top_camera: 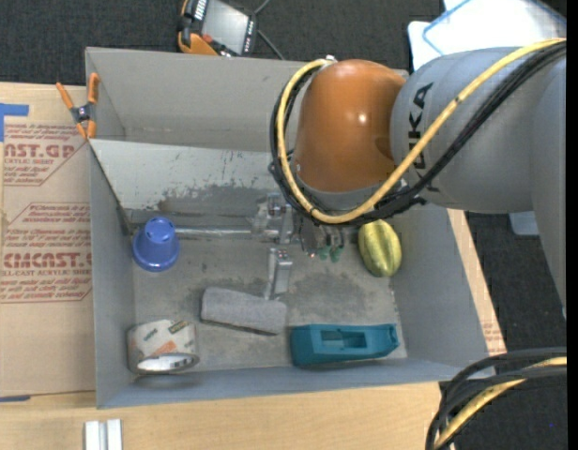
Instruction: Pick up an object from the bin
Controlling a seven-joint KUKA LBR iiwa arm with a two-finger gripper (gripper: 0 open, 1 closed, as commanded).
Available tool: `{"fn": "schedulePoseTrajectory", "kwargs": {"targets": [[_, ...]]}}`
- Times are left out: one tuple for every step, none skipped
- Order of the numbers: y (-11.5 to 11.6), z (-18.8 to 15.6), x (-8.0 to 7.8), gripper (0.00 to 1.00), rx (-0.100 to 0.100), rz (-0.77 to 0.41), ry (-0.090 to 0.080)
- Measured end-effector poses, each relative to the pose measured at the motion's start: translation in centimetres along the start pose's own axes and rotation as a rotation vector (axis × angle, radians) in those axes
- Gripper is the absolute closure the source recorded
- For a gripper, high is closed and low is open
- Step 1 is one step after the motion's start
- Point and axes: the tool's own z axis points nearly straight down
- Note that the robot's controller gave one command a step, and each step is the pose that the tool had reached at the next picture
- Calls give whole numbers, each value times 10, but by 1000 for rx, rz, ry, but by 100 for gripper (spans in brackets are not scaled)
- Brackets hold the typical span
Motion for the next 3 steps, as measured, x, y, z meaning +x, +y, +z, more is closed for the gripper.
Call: {"fn": "schedulePoseTrajectory", "kwargs": {"targets": [[-1,-4,-2,0,-1,2,-8],[-1,122,10,0,-3,93,-9],[7,41,16,0,-4,-4,-24]]}}
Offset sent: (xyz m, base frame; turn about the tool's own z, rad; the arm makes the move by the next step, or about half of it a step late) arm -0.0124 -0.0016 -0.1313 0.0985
